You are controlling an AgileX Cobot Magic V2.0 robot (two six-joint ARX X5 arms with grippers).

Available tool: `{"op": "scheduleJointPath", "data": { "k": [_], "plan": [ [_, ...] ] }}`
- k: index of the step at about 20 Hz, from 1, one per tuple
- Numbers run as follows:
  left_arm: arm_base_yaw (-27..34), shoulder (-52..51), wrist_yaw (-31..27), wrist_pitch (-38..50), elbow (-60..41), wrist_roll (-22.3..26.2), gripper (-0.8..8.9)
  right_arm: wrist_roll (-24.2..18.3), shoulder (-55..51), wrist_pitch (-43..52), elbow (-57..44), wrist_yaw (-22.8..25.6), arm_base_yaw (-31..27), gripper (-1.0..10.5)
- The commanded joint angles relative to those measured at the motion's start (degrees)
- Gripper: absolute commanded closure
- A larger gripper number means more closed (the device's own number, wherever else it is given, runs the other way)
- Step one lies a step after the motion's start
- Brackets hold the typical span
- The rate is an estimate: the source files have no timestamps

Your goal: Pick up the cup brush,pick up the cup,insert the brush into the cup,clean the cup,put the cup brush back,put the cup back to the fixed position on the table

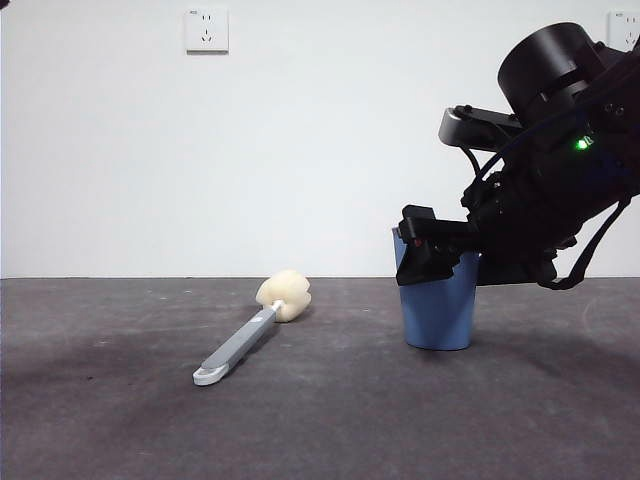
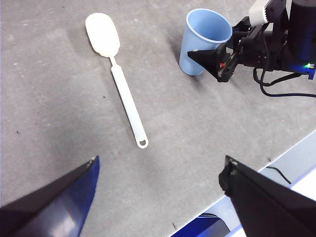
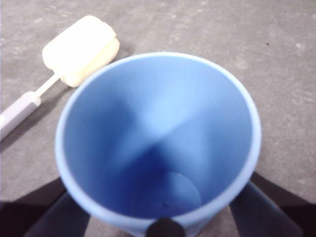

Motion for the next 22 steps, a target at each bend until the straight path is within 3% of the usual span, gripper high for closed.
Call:
{"op": "scheduleJointPath", "data": {
  "k": [1,6,10,13,18,22],
  "plan": [
    [0.1,-0.1,0.0,0.2,-0.4,0.7,3.97,-0.3,1.6,-3.5,-1.3,0.0,0.1,4.0],
    [0.1,-0.1,0.0,-0.9,-0.4,0.6,3.97,-0.3,-0.3,-2.5,-1.3,0.1,0.1,3.4],
    [0.1,-0.1,0.0,-1.1,-0.4,0.6,3.97,-0.2,-5.8,-8.1,-1.3,-0.1,0.3,3.4],
    [0.1,-0.1,0.0,-1.0,-0.4,0.6,3.97,0.4,-14.3,-17.7,-1.3,0.0,0.7,3.4],
    [0.1,-0.1,0.0,-1.0,-0.4,0.7,3.98,7.5,-33.5,-38.9,-1.0,-0.2,2.7,3.4],
    [0.1,-0.1,0.1,-1.0,-0.4,0.9,4.05,9.6,-46.9,-57.9,2.9,-3.7,6.1,3.5]
  ]
}}
